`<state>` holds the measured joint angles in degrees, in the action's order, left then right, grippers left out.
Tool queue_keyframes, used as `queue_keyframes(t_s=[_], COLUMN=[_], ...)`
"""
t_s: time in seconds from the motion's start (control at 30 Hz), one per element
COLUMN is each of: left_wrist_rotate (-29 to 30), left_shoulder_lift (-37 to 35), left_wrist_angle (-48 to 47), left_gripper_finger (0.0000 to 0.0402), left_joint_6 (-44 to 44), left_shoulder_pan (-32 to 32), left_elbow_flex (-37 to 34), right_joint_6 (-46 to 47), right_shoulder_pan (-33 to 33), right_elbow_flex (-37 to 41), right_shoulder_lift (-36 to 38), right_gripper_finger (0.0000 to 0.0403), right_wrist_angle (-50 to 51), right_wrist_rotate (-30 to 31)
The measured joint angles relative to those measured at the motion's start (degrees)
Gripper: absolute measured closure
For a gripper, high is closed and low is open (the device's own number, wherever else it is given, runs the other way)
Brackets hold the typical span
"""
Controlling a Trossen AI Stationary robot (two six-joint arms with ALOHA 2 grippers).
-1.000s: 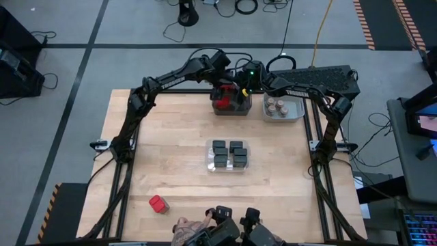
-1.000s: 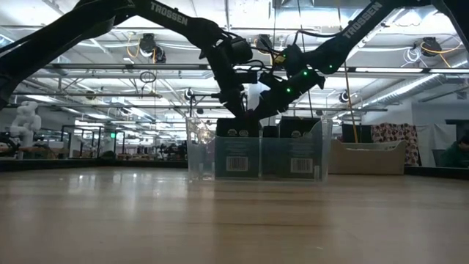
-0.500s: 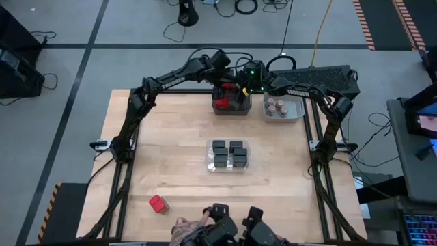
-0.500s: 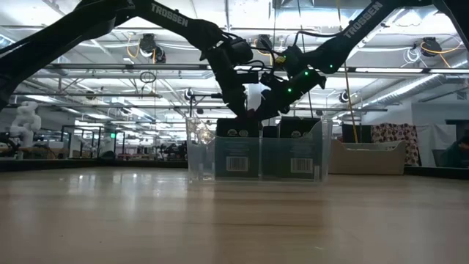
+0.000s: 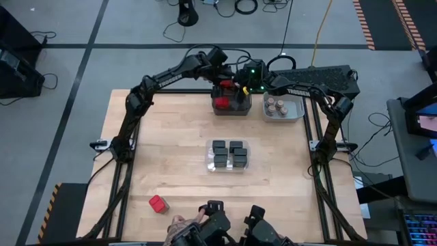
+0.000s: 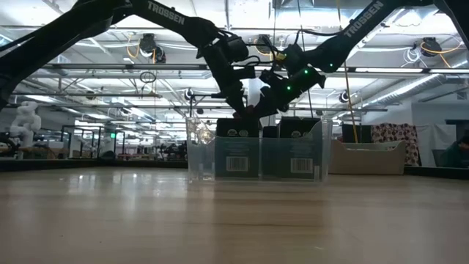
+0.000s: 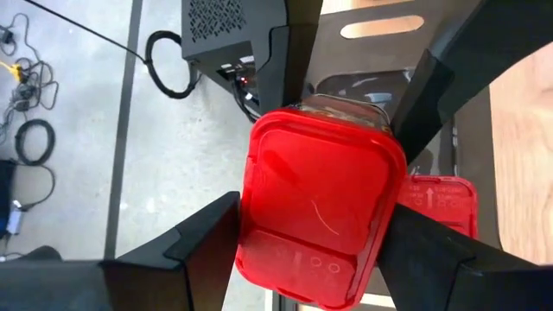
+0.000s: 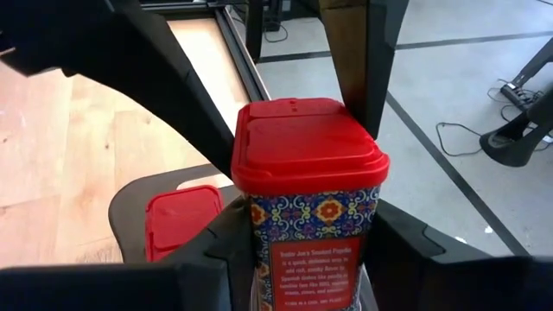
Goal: Sort spices by type
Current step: Put the red seasoning can into the black bin
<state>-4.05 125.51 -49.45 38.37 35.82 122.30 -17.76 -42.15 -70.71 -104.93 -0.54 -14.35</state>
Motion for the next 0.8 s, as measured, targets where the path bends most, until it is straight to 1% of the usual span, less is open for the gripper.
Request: queue_keyframes(t_s=[0.27,0.33,0.4,0.5,0.67,0.8], left_wrist_rotate=[-0.17,0.65,0.70,0.74,0.91,1.45], left_shoulder_lift=[-0.02,-0.02,-0.54,-1.53,-0.76,-1.05], left_wrist_angle=[-0.64,-0.13,-0.21,1.40,2.89,2.67], left_gripper_finger=[0.0154,0.0147,0.0141,0.0140,0.0139,0.0139], left_joint_6=[-1.37,-0.50,0.43,-1.19,-1.88,-2.88], left_shoulder_pan=[0.28,0.05,0.01,-0.18,-0.72,-0.77], left_elbow_flex=[0.00,0.00,0.00,0.50,0.15,0.20], right_joint_6=[0.17,0.17,0.13,0.25,0.28,0.41], right_shoulder_pan=[0.00,-0.02,-0.09,-0.46,-0.11,-0.25], right_elbow_flex=[0.14,0.14,0.35,0.86,0.38,0.49], right_shoulder_lift=[-0.14,-0.14,-0.26,-1.06,-0.25,-0.46], right_gripper_finger=[0.0254,0.0252,0.0250,0.0249,0.0252,0.0249], right_wrist_angle=[-1.17,-1.36,-0.26,1.73,0.96,1.08], right_wrist_rotate=[0.08,0.57,2.44,3.03,1.33,1.44])
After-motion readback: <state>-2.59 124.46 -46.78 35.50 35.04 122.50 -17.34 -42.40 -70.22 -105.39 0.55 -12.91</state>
